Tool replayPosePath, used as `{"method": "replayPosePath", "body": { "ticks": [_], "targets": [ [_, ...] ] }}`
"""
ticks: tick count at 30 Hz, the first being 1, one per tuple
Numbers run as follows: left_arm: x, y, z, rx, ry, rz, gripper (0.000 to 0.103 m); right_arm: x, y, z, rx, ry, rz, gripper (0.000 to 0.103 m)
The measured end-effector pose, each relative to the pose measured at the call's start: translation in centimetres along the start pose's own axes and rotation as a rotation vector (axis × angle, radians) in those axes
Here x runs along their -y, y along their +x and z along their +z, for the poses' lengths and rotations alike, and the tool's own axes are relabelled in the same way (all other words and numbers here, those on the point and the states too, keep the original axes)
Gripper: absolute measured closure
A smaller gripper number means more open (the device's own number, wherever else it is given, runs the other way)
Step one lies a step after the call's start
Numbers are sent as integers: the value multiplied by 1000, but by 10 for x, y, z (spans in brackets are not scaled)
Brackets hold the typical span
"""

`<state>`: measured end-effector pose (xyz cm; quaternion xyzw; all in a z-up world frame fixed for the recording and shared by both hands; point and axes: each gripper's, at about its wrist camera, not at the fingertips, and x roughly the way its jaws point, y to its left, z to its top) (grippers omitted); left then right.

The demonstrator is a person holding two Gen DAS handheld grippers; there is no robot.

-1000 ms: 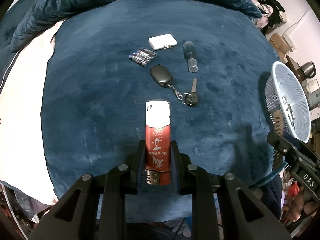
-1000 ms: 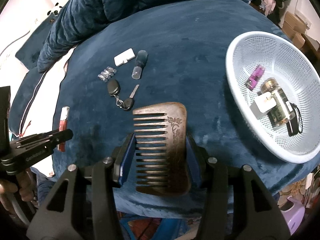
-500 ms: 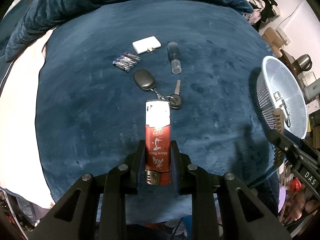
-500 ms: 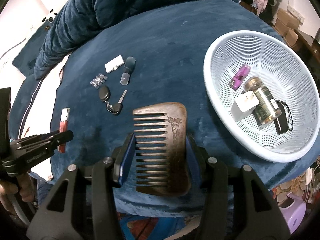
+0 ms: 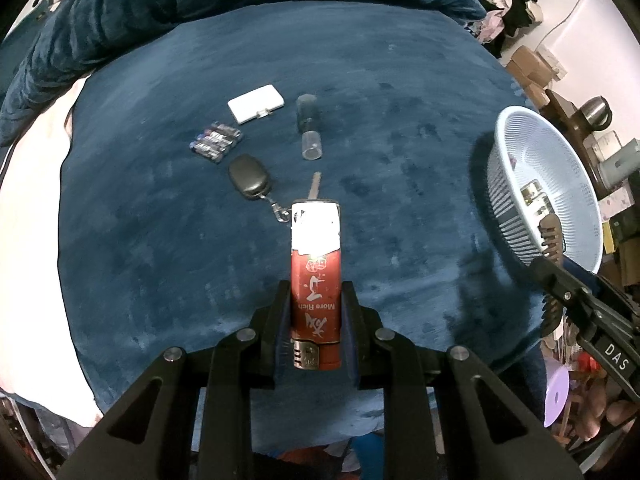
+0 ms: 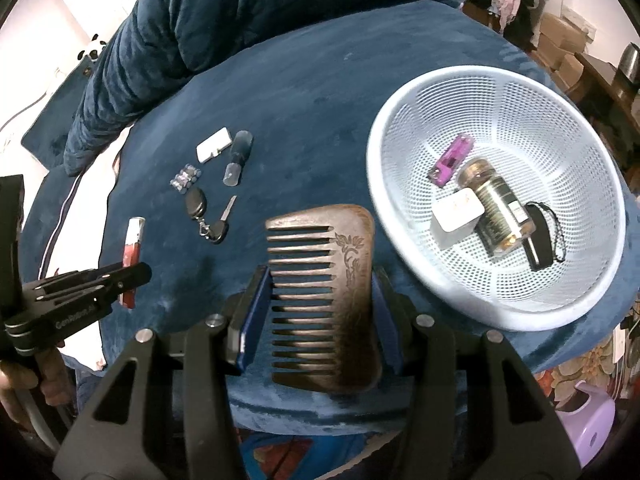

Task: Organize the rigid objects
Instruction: 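Lift and carry the red lighter and brown comb over the basket with both tools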

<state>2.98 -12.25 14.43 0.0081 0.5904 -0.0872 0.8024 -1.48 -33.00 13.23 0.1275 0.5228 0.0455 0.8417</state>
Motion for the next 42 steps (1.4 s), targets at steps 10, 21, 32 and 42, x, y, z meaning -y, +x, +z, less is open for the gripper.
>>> {"method": "replayPosePath", "body": {
  "ticks": [10,21,32,42],
  "targets": [
    [32,0,12,0,45,-32,80,25,-11,7,22,31,-15,53],
    [56,1,18,-4,81,-47,80,50,-20,12,44,70,-20,53],
    [94,-6,36,15,131,-91,80,82,-30,20,69,116,-41,53],
    [146,-7,56,14,197,-148,80,119,-41,27,96,180,-75,53]
  ]
}}
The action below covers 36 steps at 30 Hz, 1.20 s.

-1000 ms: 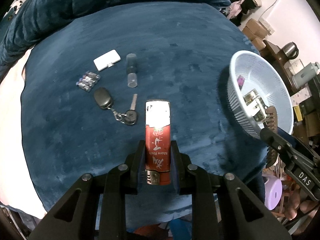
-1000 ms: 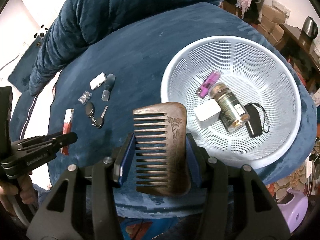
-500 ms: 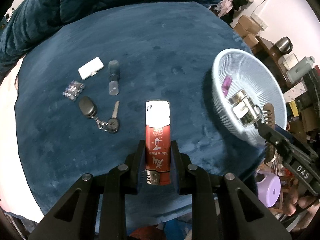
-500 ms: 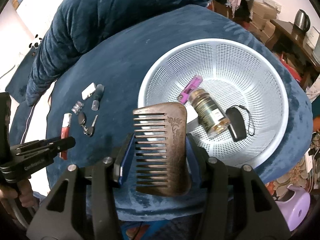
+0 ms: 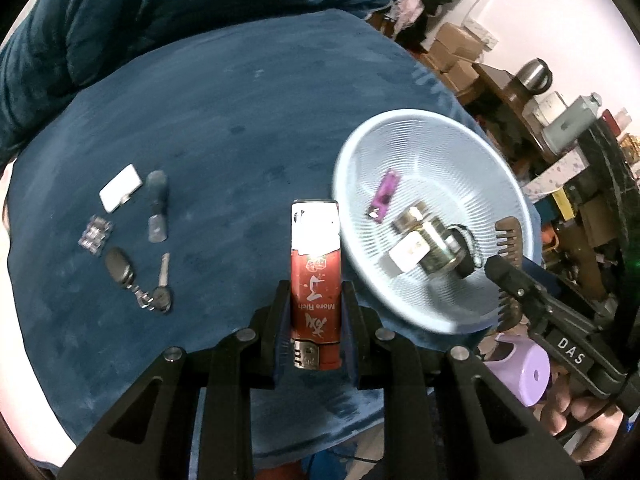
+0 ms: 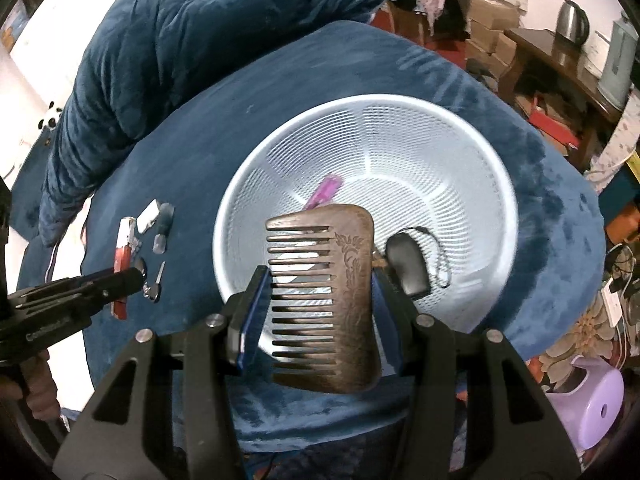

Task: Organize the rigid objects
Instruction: 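Lift and carry the red lighter and brown comb over the basket with both tools, then open both tools to drop the lighter and comb into the basket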

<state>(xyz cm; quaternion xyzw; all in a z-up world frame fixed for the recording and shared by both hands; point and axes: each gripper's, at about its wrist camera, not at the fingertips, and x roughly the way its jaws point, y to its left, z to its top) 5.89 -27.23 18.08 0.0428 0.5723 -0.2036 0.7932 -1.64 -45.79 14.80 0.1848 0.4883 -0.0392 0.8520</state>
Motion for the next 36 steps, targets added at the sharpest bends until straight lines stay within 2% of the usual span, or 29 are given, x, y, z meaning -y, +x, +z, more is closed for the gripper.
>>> {"method": "replayPosePath", "body": {
  "ticks": [8,19,36],
  "targets": [
    [32,17,19,-27,32,-36,80,26,-1,10,9,45,-22,53],
    [56,42,37,-64,39,-77,80,49,2,22,20,87,-26,53],
    [77,66,56,-85,65,-82,80,67,9,34,22,114,-22,53]
  ]
}}
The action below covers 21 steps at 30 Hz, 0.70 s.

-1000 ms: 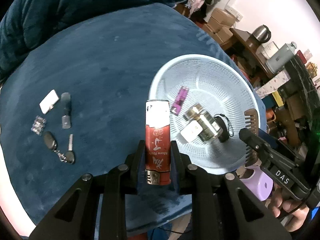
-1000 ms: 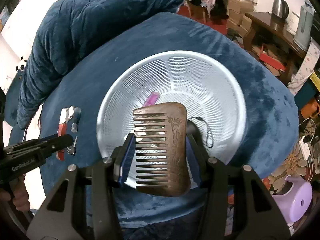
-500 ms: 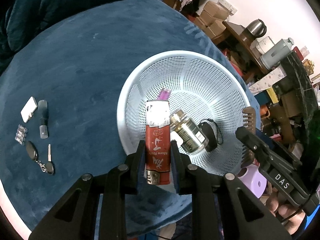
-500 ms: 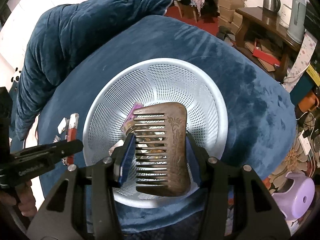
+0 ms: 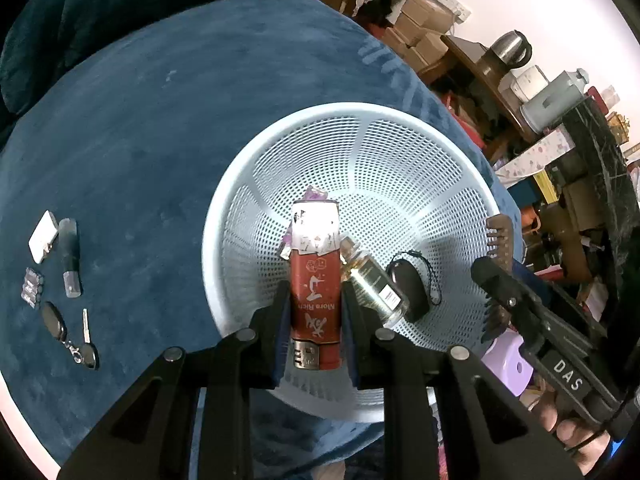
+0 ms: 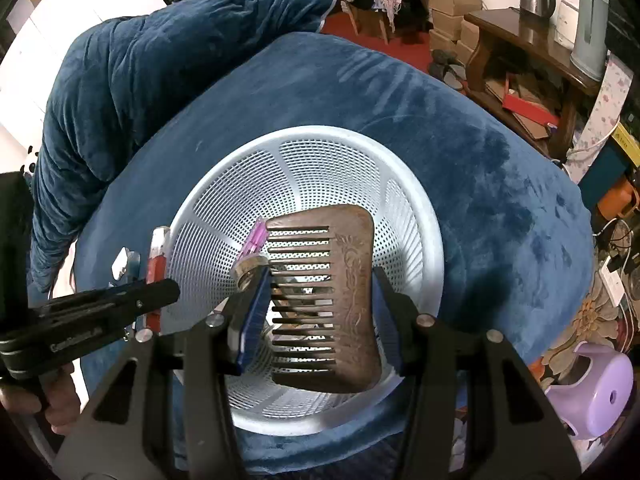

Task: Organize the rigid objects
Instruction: 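Open both tools to drop the lighter and comb into the basket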

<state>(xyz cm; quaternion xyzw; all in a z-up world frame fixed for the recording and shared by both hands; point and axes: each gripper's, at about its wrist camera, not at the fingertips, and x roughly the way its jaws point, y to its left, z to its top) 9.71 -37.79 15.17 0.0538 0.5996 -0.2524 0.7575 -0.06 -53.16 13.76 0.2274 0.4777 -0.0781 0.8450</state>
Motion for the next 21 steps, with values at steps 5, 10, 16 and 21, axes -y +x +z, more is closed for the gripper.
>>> {"method": "replayPosePath", "body": {
  "ticks": [5,10,16,21],
  "targets": [
    [11,8,12,3,15,-9,80,4,1,5,-1,5,1,53],
    [25,17,29,12,32,-35,80,10,2,5,-5,12,10,53],
    [43,34,49,18,43,-73,80,16,9,7,-22,23,12,53],
    [42,39,55,22,18,-57,37,15,14,9,-27,18,26,52]
  ]
}}
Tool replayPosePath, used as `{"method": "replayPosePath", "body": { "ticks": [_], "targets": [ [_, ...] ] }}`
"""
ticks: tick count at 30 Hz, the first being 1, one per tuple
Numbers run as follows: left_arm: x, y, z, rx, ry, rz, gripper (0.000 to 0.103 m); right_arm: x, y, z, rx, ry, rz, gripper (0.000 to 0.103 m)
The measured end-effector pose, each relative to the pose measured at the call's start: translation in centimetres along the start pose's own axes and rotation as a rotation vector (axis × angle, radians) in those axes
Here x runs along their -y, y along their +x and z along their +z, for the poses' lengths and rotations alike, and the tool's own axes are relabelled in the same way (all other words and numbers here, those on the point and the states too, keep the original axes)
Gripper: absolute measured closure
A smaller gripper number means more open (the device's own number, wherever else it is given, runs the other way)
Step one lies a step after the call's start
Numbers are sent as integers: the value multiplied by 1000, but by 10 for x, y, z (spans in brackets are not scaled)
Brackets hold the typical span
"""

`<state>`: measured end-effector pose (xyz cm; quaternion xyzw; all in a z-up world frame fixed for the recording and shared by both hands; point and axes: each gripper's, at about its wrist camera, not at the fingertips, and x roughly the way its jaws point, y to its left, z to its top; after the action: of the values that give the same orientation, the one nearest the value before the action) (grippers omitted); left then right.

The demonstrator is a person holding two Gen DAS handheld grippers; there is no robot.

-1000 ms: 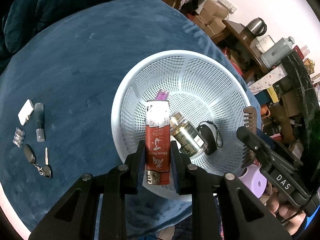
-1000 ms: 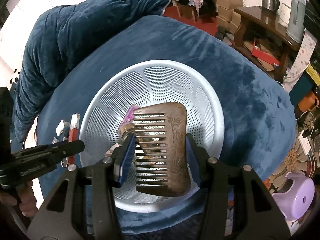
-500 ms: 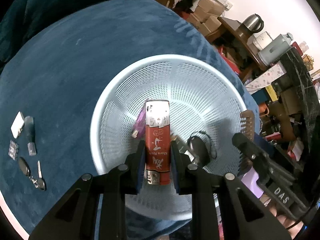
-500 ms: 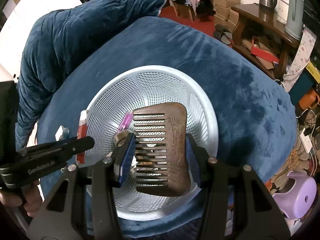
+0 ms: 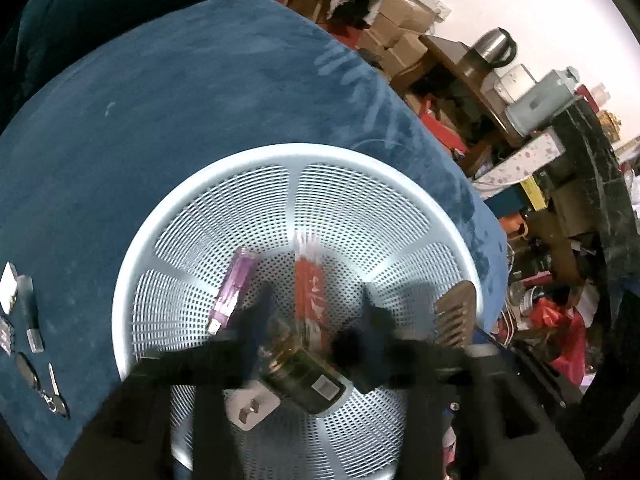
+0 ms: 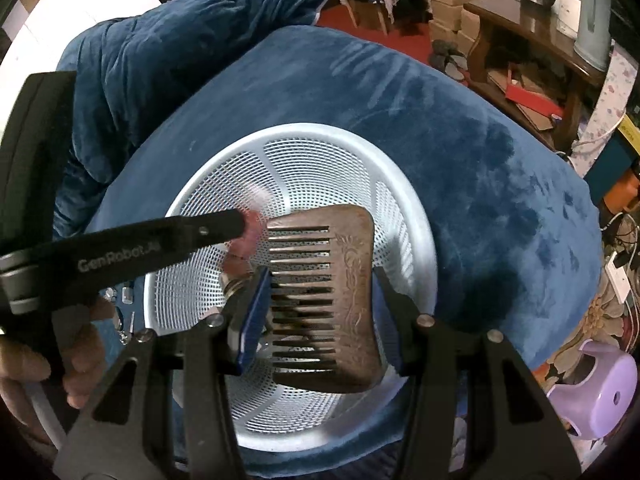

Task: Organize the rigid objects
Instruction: 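Open both tools to drop the lighter and comb into the basket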

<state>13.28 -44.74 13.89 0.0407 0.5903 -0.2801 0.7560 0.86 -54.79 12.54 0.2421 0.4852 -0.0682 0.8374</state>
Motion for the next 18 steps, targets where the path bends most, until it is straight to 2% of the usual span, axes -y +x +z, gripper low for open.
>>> {"method": "replayPosePath", "body": {
  "ticks": [1,2,3,4,5,8,11,18],
  "targets": [
    [-2,-2,0,8,-10,1,20,1,0,0,1,7,-7,52],
    [-6,-4,0,17,-25,7,8,2,1,0,-2,15,-18,51],
    [-9,-6,0,20,-32,9,4,4,1,1,-2,19,-24,50],
    [-13,-9,0,24,-36,12,1,5,1,0,-1,23,-31,43],
    [-16,-12,-1,29,-38,21,1,6,0,0,1,28,-36,32],
    [-27,-21,-7,40,-45,77,0,7,-5,-2,15,37,-13,19],
    [-38,-27,-14,41,-58,106,0,2,-8,-3,21,29,-36,4],
    [-58,-43,-32,56,-85,142,0,-4,-13,-8,11,10,-66,1]
  ]
}}
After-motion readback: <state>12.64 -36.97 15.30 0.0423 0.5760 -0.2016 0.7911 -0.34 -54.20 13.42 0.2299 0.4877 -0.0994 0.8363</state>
